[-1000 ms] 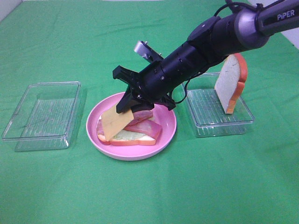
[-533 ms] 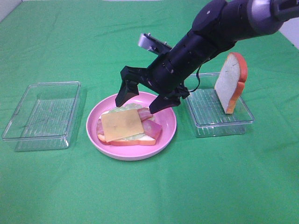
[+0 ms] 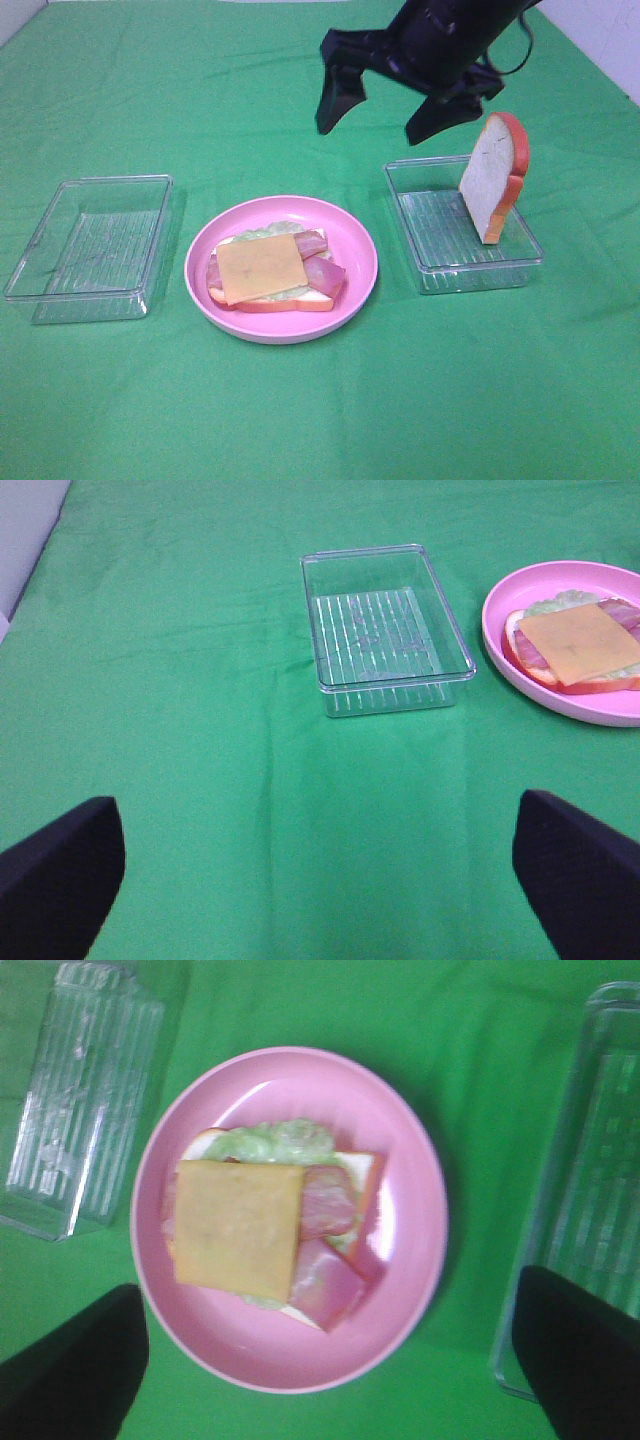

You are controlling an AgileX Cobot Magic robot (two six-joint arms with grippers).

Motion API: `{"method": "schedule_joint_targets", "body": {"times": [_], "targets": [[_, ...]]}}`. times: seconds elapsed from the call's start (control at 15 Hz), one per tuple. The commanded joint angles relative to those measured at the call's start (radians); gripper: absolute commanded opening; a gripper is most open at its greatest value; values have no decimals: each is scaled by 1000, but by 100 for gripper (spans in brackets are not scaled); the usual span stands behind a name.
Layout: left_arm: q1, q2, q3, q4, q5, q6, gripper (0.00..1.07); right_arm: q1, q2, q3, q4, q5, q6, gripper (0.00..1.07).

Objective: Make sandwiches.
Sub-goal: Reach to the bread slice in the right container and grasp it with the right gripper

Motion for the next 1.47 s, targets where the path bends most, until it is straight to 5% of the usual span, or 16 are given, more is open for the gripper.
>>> {"method": "schedule_joint_targets", "body": {"times": [0.07, 0.47, 1.2, 1.47], "targets": [[-5, -15, 2, -11, -14, -8, 100, -94, -8, -115, -95, 162, 46, 94], [-5, -15, 2, -11, -14, -8, 100, -282, 102, -260, -167, 237, 45, 94], [-5, -15, 2, -12, -14, -8, 100, -285, 386, -381, -232, 279, 37, 94], [-5, -15, 2, -12, -14, -8, 100, -285, 396, -381, -229, 298, 42, 73]]}}
